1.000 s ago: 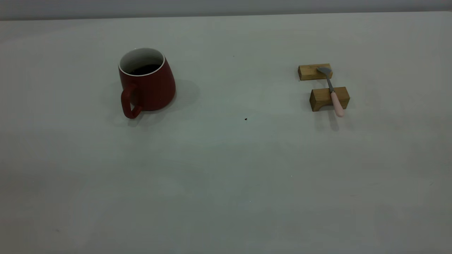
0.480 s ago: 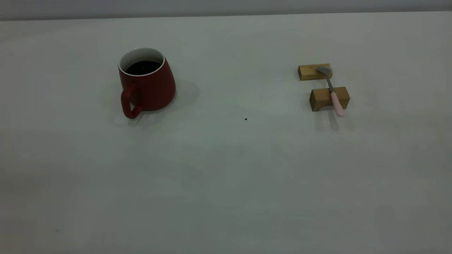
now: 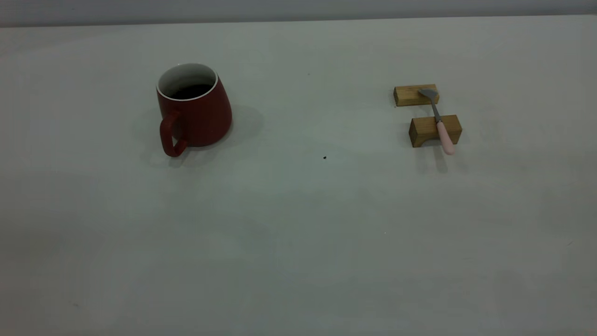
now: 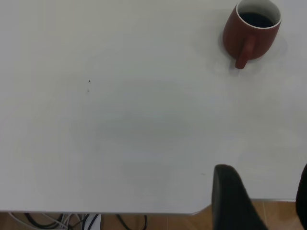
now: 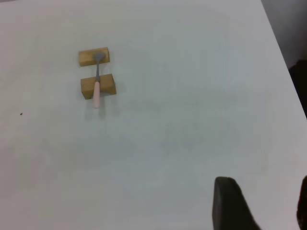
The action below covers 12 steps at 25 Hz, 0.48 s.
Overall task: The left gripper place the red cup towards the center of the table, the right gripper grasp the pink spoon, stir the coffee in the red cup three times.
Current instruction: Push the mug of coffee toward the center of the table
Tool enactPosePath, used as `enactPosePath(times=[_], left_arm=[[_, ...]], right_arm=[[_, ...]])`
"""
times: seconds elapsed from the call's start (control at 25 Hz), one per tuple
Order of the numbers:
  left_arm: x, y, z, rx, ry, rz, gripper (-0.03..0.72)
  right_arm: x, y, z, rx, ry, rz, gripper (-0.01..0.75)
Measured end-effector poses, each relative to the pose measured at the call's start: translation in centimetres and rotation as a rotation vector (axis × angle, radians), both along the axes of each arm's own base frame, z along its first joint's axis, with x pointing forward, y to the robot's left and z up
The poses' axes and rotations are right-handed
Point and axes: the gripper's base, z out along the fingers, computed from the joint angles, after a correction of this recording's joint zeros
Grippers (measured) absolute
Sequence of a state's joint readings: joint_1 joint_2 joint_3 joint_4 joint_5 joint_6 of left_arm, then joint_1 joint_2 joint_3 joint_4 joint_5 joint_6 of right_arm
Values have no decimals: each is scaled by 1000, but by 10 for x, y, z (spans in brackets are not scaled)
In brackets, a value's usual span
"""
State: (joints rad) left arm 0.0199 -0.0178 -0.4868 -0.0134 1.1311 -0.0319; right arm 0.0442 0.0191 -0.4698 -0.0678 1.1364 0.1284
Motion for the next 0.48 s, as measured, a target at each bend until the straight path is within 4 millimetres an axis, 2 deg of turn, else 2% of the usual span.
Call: enactPosePath(times=[0.16,0.28,0.4,0.48], left_arm=[[1,0,0,-12,9,10,407],[12,0,4,-20,80,16,407],[33,1,13,-23,176,19,407],[54,1,16,-24,242,19,407]], right_arm=[[0,0,0,0,0,0,379],[0,0,0,0,0,0,379],[0,0,0,0,0,0,379],[0,0,0,0,0,0,379]])
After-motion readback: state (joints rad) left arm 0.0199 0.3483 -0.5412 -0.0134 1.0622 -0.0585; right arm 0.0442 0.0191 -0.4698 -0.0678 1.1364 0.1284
